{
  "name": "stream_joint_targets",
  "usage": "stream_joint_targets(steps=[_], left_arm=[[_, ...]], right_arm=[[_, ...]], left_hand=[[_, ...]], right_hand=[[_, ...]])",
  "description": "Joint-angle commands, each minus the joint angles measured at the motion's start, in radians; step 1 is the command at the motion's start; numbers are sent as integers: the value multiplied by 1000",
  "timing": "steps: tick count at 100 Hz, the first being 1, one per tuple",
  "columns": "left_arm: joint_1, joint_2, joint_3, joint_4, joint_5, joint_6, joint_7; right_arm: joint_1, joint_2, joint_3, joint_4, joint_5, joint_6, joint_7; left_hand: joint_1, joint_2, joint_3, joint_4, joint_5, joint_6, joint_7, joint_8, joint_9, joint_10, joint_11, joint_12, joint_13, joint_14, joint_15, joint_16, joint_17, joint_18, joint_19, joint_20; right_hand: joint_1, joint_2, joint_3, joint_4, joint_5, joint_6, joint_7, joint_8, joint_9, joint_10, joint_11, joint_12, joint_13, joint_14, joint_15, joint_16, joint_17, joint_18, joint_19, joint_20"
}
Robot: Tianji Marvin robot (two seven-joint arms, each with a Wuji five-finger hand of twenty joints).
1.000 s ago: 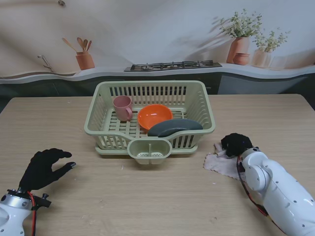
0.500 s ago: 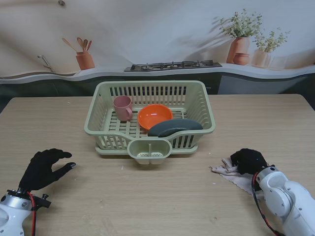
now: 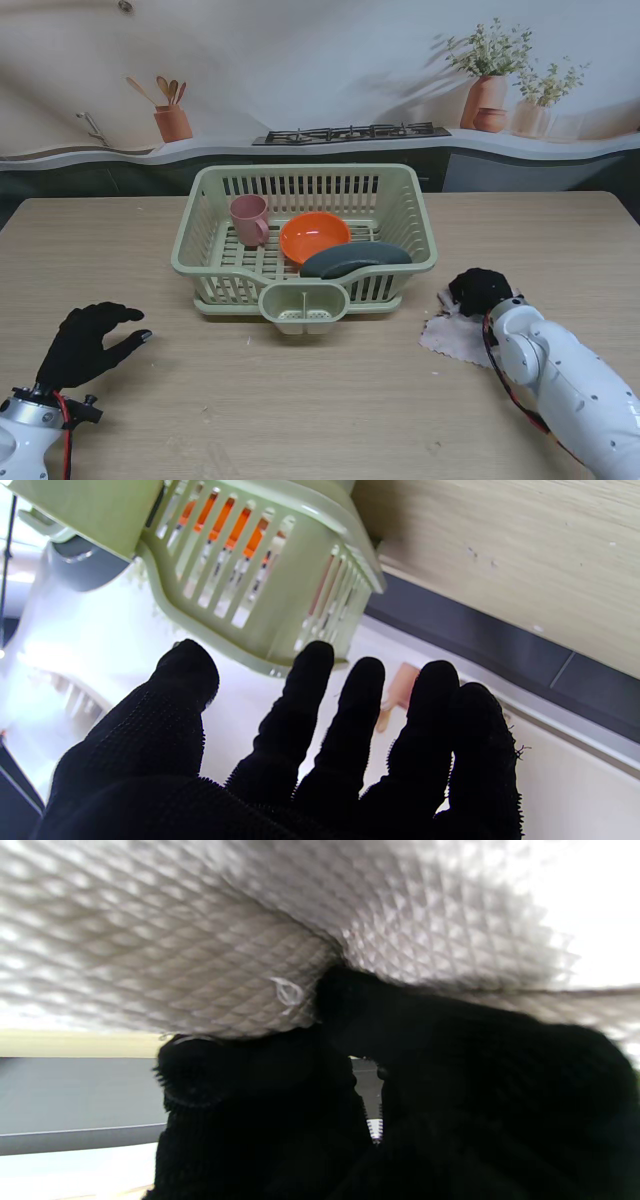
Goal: Clear dishes and wipe the table
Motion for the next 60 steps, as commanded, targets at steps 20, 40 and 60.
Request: stream_joint_targets(steps=[20,40,60], left_arm=[[6,-5,-1,-2,0,-4,-6],[7,-5,-3,0,-3,-7,-9],[7,-5,-4,3,0,-13,-6]], right_arm=[[101,-47,-132,96,58,59,37],[16,-39,-55,13,41,36,74],[-150,-30,102,-119,19,-45,113]], left_hand=[[19,29,-24,42,40,8,-3,6,-15,30,5,-18,-19,37,8,9,-13,-1,12,1],[20,29,-25,42,40,7,-3,6,-15,29,5,-18,-19,38,9,9,-12,-2,13,1],[20,29,-26,43,40,7,-2,7,-15,30,5,-18,-18,37,9,9,-12,-3,13,1]], right_hand=[[56,23,-21,-17,2,76,-120,-76,24,-92,-177,-139,25,-9,7,-9,-28,-108,-32,12],[57,23,-22,-16,3,76,-120,-76,25,-92,-177,-138,27,-7,6,-9,-29,-106,-33,11],[56,16,-20,-15,8,72,-118,-75,34,-95,-180,-142,30,-15,0,-13,-32,-103,-38,8]])
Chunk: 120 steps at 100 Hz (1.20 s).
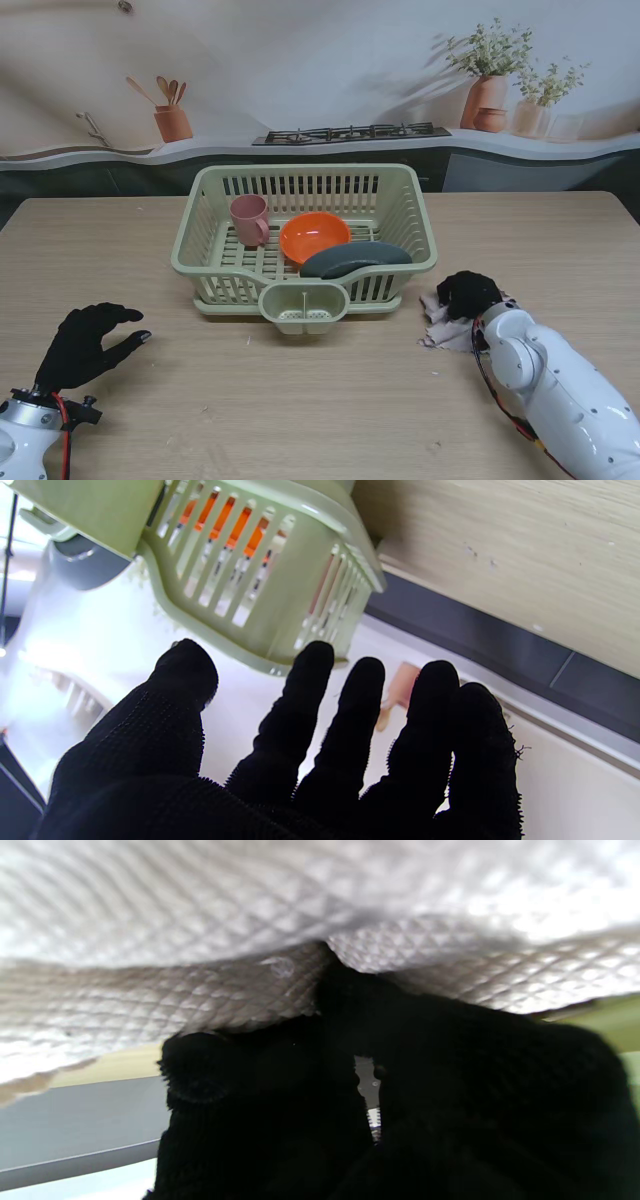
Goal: Clear dishes and wipe the table
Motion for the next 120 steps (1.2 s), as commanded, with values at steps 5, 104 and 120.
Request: stream_joint_targets(steps=[5,104,120], left_arm=[[3,-3,-1,2,1,-6,-10],[-6,-3,6,13,4,-4,-6],[-7,-3,5,16,8,-5,1]], right_arm=[[-96,14,39,-24,-23,-46,43],[192,-16,-254,206,68,96,-19],[282,-32,-355,278,112,131,-24]], left_hand=[[20,29,-17,43,40,8,-3,6,-15,28,5,-18,-19,37,9,9,-12,-3,14,1],[22,32,-21,43,39,7,-3,6,-15,28,4,-18,-19,38,9,9,-15,-7,13,0],[21,33,-23,43,39,9,-3,6,-15,29,5,-18,-19,37,9,9,-15,-6,13,0]], right_hand=[[46,1,16,-15,18,34,2,-7,31,-53,-59,-40,29,7,11,-3,-26,-81,-12,7],[47,10,17,-17,-4,67,-3,-15,20,-23,-56,-31,37,37,24,-3,-6,-60,2,8],[47,10,16,-17,-4,66,-2,-16,19,-21,-54,-31,34,34,25,-4,-9,-63,1,7]])
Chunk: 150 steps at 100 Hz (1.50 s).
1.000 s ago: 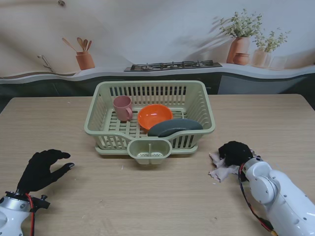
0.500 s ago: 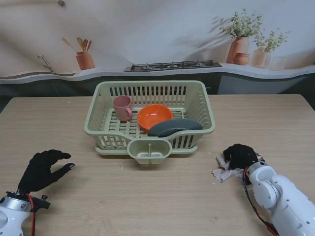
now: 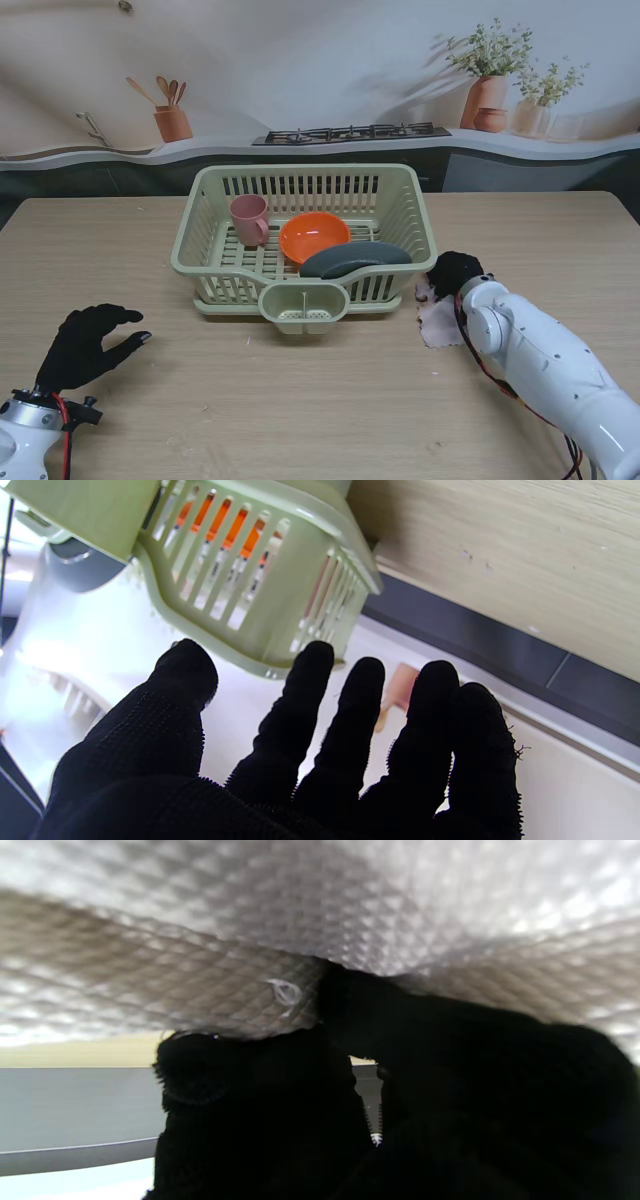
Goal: Clear dishes and wipe the table
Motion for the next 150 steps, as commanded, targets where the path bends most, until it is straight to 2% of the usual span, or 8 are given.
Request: stream_joint_targets(steps=[1,15,57,81,95,109,131,150], left_arm=[[0,-3,1,-1,2,-2,-8],[2,-3,0,-3,0,-2,-9],[5,-5,-5,2,9,-14,2],[4,-4,-3,3,8,-12,-2],[3,-3,-2,3,4,-12,-9],[1,-3,-2,6,7,-13,-6],[-1,-3,0,8,7,-11,-2],[-1,-4,-1,11,9,-13,4]], right_arm=[[-30,-20,0,10,-5,0,38],[-77,-6,58,-40,-25,-23,70],[-474,30,465,-332,-148,-189,130],[-569,37,574,-367,-211,-253,110],[-544,37,558,-332,-216,-245,82],[-461,35,485,-271,-202,-213,57],[-239,31,282,-108,-158,-158,35],[-79,9,114,21,-78,-92,4]], left_hand=[[21,33,-23,43,39,8,-3,6,-15,29,5,-18,-19,37,9,9,-14,-6,13,0],[22,33,-23,43,39,6,-3,6,-16,28,4,-18,-21,36,8,9,-15,-5,13,0],[21,32,-25,43,40,7,-3,6,-16,28,4,-18,-21,37,8,8,-15,-5,13,-1],[21,33,-26,43,40,7,-3,6,-14,28,5,-18,-20,37,8,9,-16,-6,12,-1],[21,33,-26,44,40,8,-3,6,-15,30,4,-18,-20,37,8,8,-16,-7,12,-1],[20,34,-26,43,39,7,-3,6,-15,28,4,-18,-20,37,8,8,-16,-6,13,-1],[21,34,-28,43,40,7,-3,6,-15,27,4,-18,-21,37,8,8,-17,-6,12,-2],[21,35,-29,43,39,6,-3,6,-16,28,4,-18,-21,37,9,9,-17,-9,13,-2]], right_hand=[[62,24,-20,-17,-14,99,-103,-76,14,-67,-167,-129,26,3,25,-13,-6,-105,-4,7],[63,22,-20,-17,-13,98,-101,-75,16,-69,-166,-130,28,3,26,-14,-6,-106,-4,7],[64,22,-16,-17,-12,101,-98,-71,13,-67,-164,-127,26,6,29,-14,-8,-101,-2,7],[65,14,-13,-17,-1,87,-93,-63,19,-76,-163,-129,25,2,28,-16,-13,-103,-6,6],[63,12,-12,-17,3,81,-94,-62,22,-79,-164,-130,27,-1,27,-17,-14,-105,-8,6],[63,14,-13,-18,3,81,-96,-60,20,-77,-164,-130,28,1,27,-19,-13,-112,-6,6],[62,14,-15,-18,3,77,-97,-58,22,-81,-164,-130,28,-2,28,-23,-13,-118,-7,6],[62,13,-15,-17,4,77,-97,-59,22,-82,-165,-132,27,-2,28,-26,-14,-119,-8,5]])
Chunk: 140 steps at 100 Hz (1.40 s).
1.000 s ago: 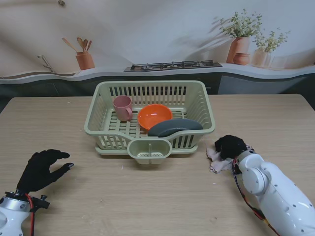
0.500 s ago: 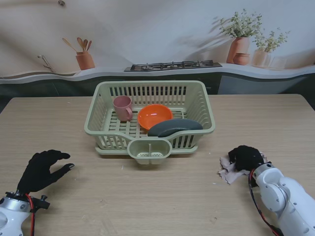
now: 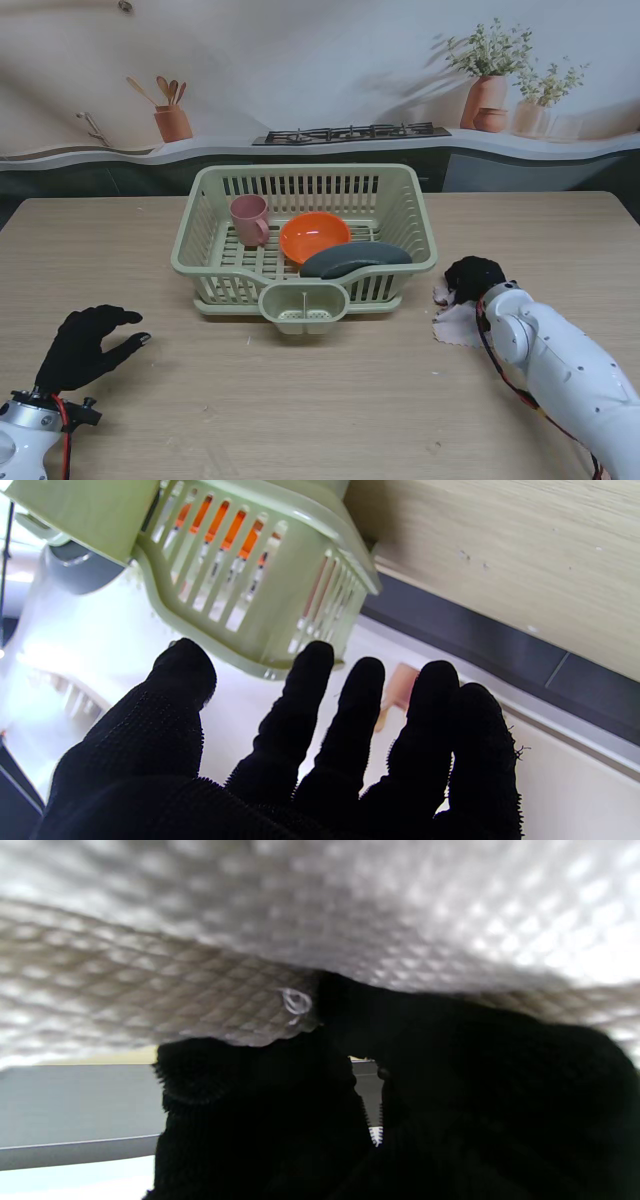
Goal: Clear dishes and wipe the table
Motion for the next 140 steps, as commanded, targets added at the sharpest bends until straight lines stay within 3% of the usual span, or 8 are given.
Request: stream_joint_targets(steps=[1,14,28,44,96,121,140], left_arm=[[0,-3,0,0,0,-3,-5],[2,-4,-1,0,2,-4,-3],[4,-4,-3,0,2,-8,-2],[5,-4,-3,0,3,-9,-1],[6,-4,-3,-1,3,-10,-1],[4,-4,-2,-2,-4,-10,-7],[6,-4,-3,-3,-8,-14,-12]], right_arm=[[-1,-25,-20,28,-14,-1,29],[32,-28,-59,49,-1,7,34],[1,-20,-28,22,-15,0,58],[-109,-4,84,-57,-57,-31,88],[-540,25,514,-397,-206,-294,200],[-661,27,625,-495,-227,-364,261],[-694,25,631,-558,-185,-382,323]], left_hand=[[21,35,-17,43,39,6,-3,6,-16,28,4,-18,-20,37,9,9,-13,-9,13,-2],[22,35,-18,43,39,6,-3,7,-16,28,4,-18,-21,36,8,9,-14,-8,13,-2],[22,35,-19,44,39,6,-3,7,-15,28,5,-18,-21,37,8,8,-14,-8,13,-2],[22,35,-19,44,39,7,-3,7,-16,27,5,-18,-21,37,8,9,-13,-8,13,-2],[21,36,-20,44,40,6,-3,7,-15,27,5,-18,-20,36,9,9,-12,-8,14,-2],[22,35,-19,44,40,6,-2,7,-14,28,5,-18,-21,37,8,9,-13,-7,13,-2],[23,35,-19,44,41,6,-2,7,-16,28,4,-18,-21,37,8,8,-13,-7,13,-2]], right_hand=[[65,15,-23,-17,3,85,-110,-75,24,-81,-183,-145,25,0,24,-16,-14,-117,-8,5],[65,17,-24,-17,3,85,-111,-75,24,-81,-183,-145,25,-1,24,-17,-14,-117,-8,5],[65,16,-24,-17,3,85,-110,-75,24,-80,-183,-145,25,-1,24,-18,-16,-118,-10,4],[66,15,-23,-17,3,86,-110,-75,24,-78,-183,-144,25,1,24,-19,-15,-118,-10,4],[66,15,-22,-17,2,87,-109,-72,24,-78,-180,-144,25,2,25,-23,-18,-114,-11,3],[66,13,-20,-17,4,89,-107,-71,24,-77,-180,-145,27,3,26,-24,-17,-113,-11,3],[66,13,-20,-18,5,89,-107,-69,26,-75,-179,-145,28,3,26,-24,-15,-110,-10,3]])
